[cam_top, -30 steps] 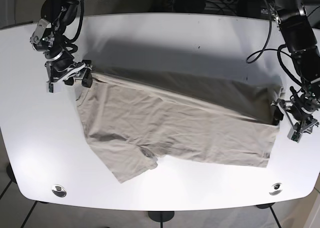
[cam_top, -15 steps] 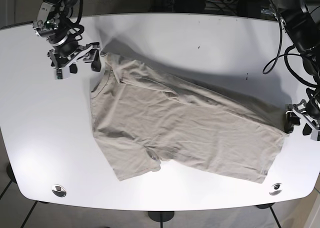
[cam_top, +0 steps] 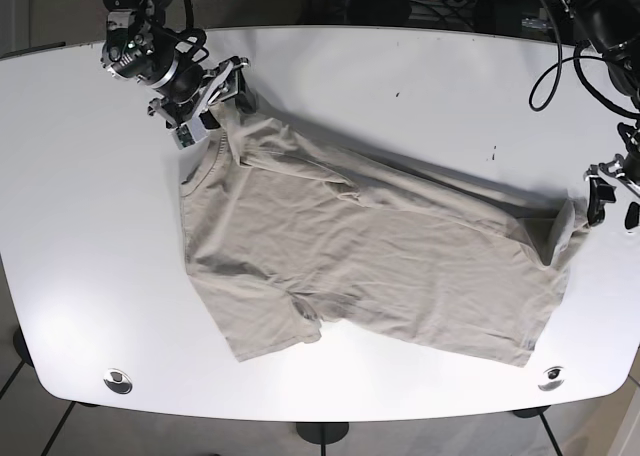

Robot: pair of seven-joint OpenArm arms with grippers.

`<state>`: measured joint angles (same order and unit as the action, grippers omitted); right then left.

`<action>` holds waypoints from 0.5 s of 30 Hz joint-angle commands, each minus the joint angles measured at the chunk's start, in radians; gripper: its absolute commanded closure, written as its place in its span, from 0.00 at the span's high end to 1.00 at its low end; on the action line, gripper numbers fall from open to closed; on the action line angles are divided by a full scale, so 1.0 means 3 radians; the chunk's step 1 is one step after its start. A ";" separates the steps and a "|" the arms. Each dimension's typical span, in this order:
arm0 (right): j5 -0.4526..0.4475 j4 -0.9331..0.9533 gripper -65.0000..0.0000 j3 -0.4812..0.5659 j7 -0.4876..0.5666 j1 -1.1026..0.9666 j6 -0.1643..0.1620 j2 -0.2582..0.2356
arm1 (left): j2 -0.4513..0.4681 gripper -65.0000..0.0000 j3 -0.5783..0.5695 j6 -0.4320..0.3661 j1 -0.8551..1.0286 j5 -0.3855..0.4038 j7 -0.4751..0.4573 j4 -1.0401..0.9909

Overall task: Fold the T-shirt properly
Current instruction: 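Regrasp the shirt's edge corners with both grippers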

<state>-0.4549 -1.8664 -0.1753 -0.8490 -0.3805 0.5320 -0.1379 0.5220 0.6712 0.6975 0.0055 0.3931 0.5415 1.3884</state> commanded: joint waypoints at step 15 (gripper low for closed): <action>-0.0087 0.0168 0.04 -0.0012 0.0066 0.0141 0.0025 -0.0013 | -0.0029 0.66 -0.0588 -0.0169 -0.0824 -0.0689 -0.0652 -0.1229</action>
<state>-0.4603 -1.7939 -0.1757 -0.8463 -0.3450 0.5320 -0.1356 0.4881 0.4915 0.6510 -0.2173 0.1711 0.3737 0.9989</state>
